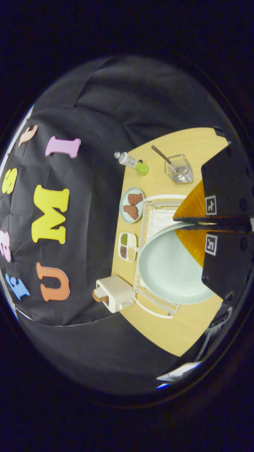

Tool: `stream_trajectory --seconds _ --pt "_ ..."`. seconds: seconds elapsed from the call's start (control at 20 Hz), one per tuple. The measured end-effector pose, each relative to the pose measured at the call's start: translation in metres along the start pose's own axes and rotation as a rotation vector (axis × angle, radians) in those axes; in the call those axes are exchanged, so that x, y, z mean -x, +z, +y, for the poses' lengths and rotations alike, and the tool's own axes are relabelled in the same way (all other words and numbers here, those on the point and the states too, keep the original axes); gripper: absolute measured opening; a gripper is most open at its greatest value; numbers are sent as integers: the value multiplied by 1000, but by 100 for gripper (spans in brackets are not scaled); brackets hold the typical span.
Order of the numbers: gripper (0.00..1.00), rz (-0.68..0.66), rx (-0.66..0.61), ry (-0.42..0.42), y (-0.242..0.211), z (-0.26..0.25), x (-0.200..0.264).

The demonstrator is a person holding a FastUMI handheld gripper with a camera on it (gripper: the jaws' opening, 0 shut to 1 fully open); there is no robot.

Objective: Take the plate from the dish rack, then take the spoon from the basket and place it into the plate.

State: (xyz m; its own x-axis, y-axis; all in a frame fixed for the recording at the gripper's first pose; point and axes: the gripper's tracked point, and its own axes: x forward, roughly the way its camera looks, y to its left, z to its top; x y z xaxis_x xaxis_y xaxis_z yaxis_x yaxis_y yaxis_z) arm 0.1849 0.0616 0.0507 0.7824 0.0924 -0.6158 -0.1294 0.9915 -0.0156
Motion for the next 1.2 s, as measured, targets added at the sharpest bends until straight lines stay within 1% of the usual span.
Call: stream_trajectory --seconds 0.1,0.15,0.35,0.5,0.6,0.75,0.9,1.05,1.2 --pt "6 31 -61 78 -31 -3 -3" --pt "6 54 -88 103 -49 -8 -8" --pt "6 160 -209 158 -114 -28 -42" --pt "6 218 -274 190 -151 -36 -70" --pt "6 240 -281 179 -169 -43 -85" --pt "6 253 -297 120 -187 -58 -107" --pt "6 268 -301 132 -195 -57 -115" --pt "8 271 -264 120 -202 -60 -116" --pt "9 246 -228 115 -204 -64 -114"
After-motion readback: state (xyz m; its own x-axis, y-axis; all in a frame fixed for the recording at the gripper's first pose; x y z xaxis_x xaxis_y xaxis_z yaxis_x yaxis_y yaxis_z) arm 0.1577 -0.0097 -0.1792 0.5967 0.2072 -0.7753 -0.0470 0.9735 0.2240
